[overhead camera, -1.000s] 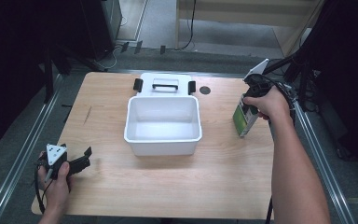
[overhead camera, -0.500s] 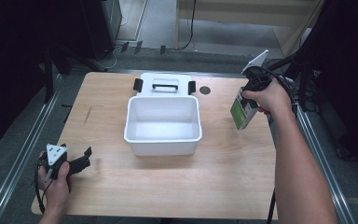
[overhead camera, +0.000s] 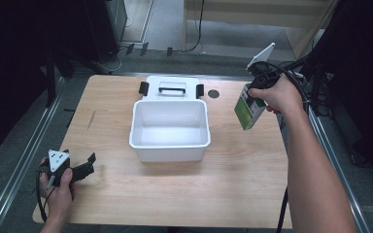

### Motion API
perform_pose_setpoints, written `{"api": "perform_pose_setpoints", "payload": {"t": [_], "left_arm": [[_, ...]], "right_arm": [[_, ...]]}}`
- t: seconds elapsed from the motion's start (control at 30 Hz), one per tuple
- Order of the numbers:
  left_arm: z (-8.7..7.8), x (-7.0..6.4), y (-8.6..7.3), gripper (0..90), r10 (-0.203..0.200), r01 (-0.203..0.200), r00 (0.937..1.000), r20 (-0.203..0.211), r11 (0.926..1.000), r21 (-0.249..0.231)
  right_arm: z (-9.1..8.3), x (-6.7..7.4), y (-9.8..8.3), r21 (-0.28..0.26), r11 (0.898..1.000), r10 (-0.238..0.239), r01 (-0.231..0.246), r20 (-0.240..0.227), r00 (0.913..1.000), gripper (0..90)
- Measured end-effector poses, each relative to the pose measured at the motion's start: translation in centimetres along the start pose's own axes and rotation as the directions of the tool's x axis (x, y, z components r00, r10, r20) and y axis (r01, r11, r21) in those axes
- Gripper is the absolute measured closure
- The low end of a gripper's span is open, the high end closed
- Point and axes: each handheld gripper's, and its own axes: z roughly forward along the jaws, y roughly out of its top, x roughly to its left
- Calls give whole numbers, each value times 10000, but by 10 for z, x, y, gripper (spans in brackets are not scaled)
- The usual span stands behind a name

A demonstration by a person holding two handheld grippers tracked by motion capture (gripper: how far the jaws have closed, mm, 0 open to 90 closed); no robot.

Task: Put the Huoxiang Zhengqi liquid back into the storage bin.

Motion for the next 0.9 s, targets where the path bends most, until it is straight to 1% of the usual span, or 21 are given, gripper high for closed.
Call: {"api": "perform_pose_setpoints", "payload": {"t": [0.1, 0.13, 0.2, 0.23, 0.33, 0.37, 0.4, 0.6, 0.63, 0.67, 0.73, 0.87, 0.9], "left_arm": [[0, 0, 0, 71, -1, 1, 10000, 11, 10000, -11], [0, 0, 0, 70, 4, -4, 10000, 12, 10000, -9], [0, 0, 0, 71, 0, 0, 10000, 16, 10000, -9], [0, 0, 0, 70, -1, 1, 10000, 16, 10000, -9], [0, 0, 0, 70, 5, -5, 10000, 16, 10000, -9], [0, 0, 0, 70, 17, -17, 10000, 21, 10000, -10], [0, 0, 0, 70, 21, -21, 10000, 17, 10000, -11], [0, 0, 0, 70, 16, -16, 10000, 18, 10000, -7], [0, 0, 0, 70, 11, -11, 10000, 20, 10000, -9], [0, 0, 0, 70, 14, -14, 10000, 23, 10000, -8], [0, 0, 0, 70, 19, -19, 10000, 26, 10000, 18], [0, 0, 0, 70, 2, -2, 10000, 20, 10000, 19], [0, 0, 0, 70, -4, 4, 10000, 19, 10000, 14]], "right_arm": [[-5, 5, 2, -116, 9997, -214, 214, -18, 9998, 642], [-9, 9, 3, -193, 9990, -402, 401, -19, 9992, 642], [-14, 13, 4, -295, 9977, -615, 614, -13, 9981, 642], [-16, 15, 4, -330, 9975, -622, 619, -65, 9980, 641], [-24, 22, 5, -427, 9956, -839, 835, -71, 9965, 642], [-24, 22, 5, -427, 9956, -839, 835, -71, 9965, 642], [-28, 26, 6, -514, 9942, -952, 946, -87, 9954, 642], [-35, 33, 7, -588, 9916, -1159, 1152, -87, 9932, 642], [-37, 35, 8, -574, 9902, -1278, 1272, -66, 9918, 641], [-37, 35, 8, -574, 9902, -1278, 1272, -66, 9918, 641], [-39, 37, 8, -635, 9879, -1421, 1416, -36, 9898, 641], [-48, 45, 10, -756, 9823, -1724, 1712, -90, 9850, 642], [-48, 45, 10, -756, 9823, -1724, 1712, -90, 9850, 642]]}}
